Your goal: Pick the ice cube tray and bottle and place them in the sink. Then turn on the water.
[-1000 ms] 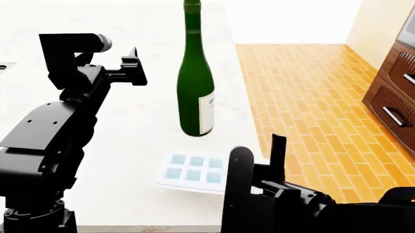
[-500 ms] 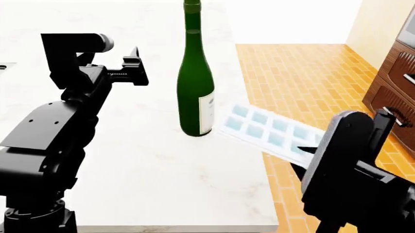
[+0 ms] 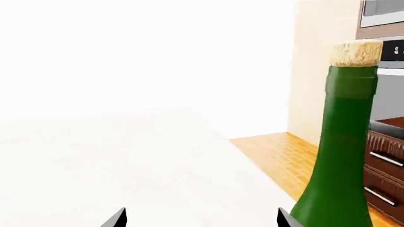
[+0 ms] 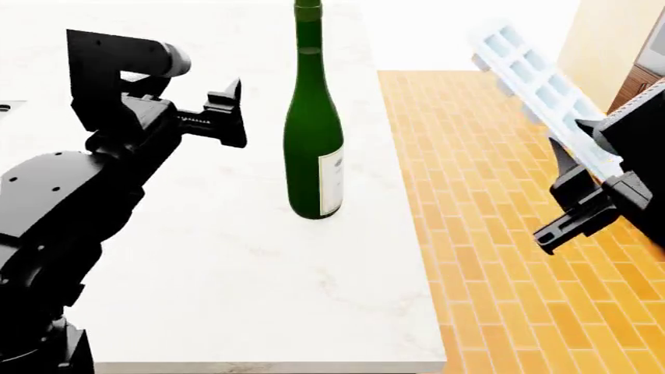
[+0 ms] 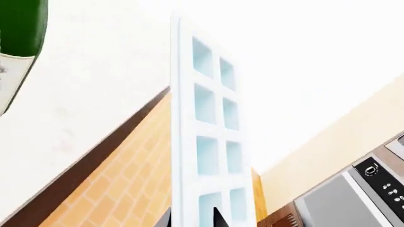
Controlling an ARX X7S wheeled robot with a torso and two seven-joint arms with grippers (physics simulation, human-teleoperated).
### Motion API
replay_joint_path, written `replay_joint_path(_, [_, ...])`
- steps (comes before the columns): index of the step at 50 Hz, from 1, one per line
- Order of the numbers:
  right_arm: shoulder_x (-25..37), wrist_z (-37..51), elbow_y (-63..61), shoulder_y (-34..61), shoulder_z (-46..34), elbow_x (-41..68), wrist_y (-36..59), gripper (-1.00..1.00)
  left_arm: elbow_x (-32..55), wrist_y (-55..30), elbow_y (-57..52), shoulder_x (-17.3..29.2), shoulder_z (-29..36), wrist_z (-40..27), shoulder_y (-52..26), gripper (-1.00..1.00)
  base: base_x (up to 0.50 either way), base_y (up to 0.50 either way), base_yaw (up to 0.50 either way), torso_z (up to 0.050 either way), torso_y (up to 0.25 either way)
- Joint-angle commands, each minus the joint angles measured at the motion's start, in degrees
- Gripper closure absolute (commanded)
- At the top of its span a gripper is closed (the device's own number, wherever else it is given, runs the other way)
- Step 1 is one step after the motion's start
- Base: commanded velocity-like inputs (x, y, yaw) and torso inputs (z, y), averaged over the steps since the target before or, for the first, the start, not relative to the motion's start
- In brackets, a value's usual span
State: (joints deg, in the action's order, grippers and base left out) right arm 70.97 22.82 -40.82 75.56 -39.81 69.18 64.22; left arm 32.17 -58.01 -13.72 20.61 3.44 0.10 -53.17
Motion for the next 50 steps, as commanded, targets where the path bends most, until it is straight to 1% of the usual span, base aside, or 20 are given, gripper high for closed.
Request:
replay_joint_path(1, [-3.3, 3.0, 9.0, -2.9, 1.4, -4.6, -6.7, 1.0, 9.1, -16.9, -5.5, 2.2, -1.8, 1.0, -6.6, -1.0, 0.0, 0.0, 0.0, 0.0, 0.0])
replay_joint_path(5, [-3.7, 3.8, 10.2, -4.4, 2.2, -4.7, -9.3, 1.0, 12.3, -24.3, -4.2, 1.3, -2.3, 0.4, -11.7, -1.0, 0.0, 0.0, 0.0, 0.0, 0.0])
replay_joint_path(10, [-4.4, 4.3, 11.0, -5.7, 2.3, -6.5, -11.9, 1.0, 14.8, -30.8, -0.5, -1.1, -2.6, -1.0, -18.3, -1.0, 0.0, 0.0, 0.0, 0.0, 0.0])
replay_joint_path(15, [-3.6, 5.8, 12.4, -10.1, 3.6, -6.8, -17.7, 1.0, 21.1, -31.7, 4.6, -1.3, 1.1, -4.7, -23.6, -1.0, 0.0, 0.0, 0.0, 0.0, 0.0])
replay_joint_path(19, [-3.2, 5.6, 12.4, -10.4, 4.3, -6.1, -18.7, 1.0, 23.6, -31.2, 8.0, -2.2, 4.0, -5.8, -25.9, -1.0, 0.0, 0.0, 0.0, 0.0, 0.0])
replay_joint_path(22, [-3.2, 5.5, 12.3, -11.4, 3.9, -7.3, -19.8, 1.0, 23.9, -30.3, 9.6, -2.6, 5.7, -5.6, -27.2, -1.0, 0.0, 0.0, 0.0, 0.0, 0.0])
replay_joint_path(25, [-3.3, 5.0, 12.1, -10.5, 4.1, -7.0, -19.1, 1.0, 23.7, -29.2, 11.2, -2.9, 6.9, -5.1, -28.0, -1.0, 0.0, 0.0, 0.0, 0.0, 0.0])
replay_joint_path(34, [-3.7, 5.2, 11.8, -10.0, 4.4, -6.6, -18.8, 1.0, 20.1, -23.0, 17.1, -3.4, 12.1, -2.2, -29.8, -1.0, 0.0, 0.0, 0.0, 0.0, 0.0])
replay_joint_path(42, [-3.9, 5.2, 12.3, -10.5, 4.4, -6.7, -19.3, 1.0, 17.1, -18.1, 22.3, -4.3, 15.3, 0.4, -30.9, -1.0, 0.0, 0.0, 0.0, 0.0, 0.0])
replay_joint_path(50, [-4.3, 5.4, 12.7, -10.5, 4.4, -6.6, -19.1, 1.0, 13.9, -13.4, 28.3, -5.8, 19.6, 3.7, -31.8, -1.0, 0.0, 0.0, 0.0, 0.0, 0.0])
